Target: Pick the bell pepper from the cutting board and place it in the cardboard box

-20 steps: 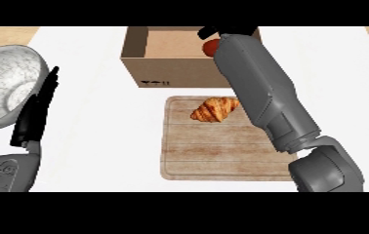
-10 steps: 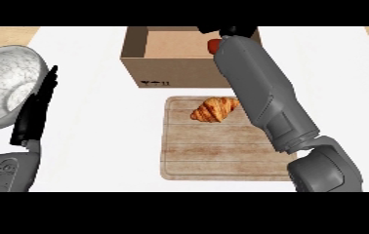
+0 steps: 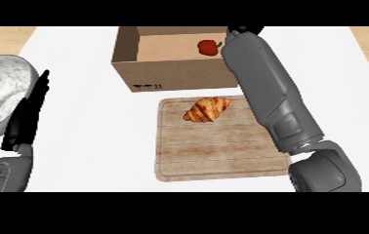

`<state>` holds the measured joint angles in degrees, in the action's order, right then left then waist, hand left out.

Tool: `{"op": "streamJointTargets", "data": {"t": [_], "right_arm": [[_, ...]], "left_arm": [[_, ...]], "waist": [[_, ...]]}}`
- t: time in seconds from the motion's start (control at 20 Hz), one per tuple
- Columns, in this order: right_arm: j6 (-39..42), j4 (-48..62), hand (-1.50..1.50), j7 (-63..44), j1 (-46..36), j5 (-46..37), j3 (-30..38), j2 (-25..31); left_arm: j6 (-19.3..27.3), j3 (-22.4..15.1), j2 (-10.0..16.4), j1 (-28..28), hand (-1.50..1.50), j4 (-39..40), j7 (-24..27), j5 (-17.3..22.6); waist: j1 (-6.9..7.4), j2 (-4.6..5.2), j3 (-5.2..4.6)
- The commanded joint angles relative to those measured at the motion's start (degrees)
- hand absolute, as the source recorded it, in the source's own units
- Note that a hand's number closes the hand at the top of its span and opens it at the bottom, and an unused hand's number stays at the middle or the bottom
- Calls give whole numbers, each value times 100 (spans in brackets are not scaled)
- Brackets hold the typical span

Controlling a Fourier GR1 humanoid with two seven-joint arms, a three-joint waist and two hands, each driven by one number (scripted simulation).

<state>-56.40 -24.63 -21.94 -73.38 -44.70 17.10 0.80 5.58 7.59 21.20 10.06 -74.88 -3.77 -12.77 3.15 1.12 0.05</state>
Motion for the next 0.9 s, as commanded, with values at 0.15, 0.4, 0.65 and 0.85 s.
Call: {"op": "streamJointTargets", "data": {"t": [0.15, 0.4, 0.65, 0.85], "right_arm": [[-136, -967, -150, 411, 940, 608, -158, -76], [324, -2284, -150, -400, 1870, 127, -652, -78], [1219, -3951, -150, -567, 3226, 192, -1024, 188], [2076, -5376, -150, -1145, 4274, 9, -1479, 276]], "left_arm": [[-38, 201, 15, -392, 0, -25, 115, 84], [46, 294, -13, -732, 0, -207, 155, 55], [22, 522, 137, -681, 0, 65, 238, 131], [135, 356, -60, -894, 0, -305, 147, 14]], "waist": [[-303, -141, -4], [-476, -204, -9], [-671, -249, -13], [-588, -226, -11]]}}
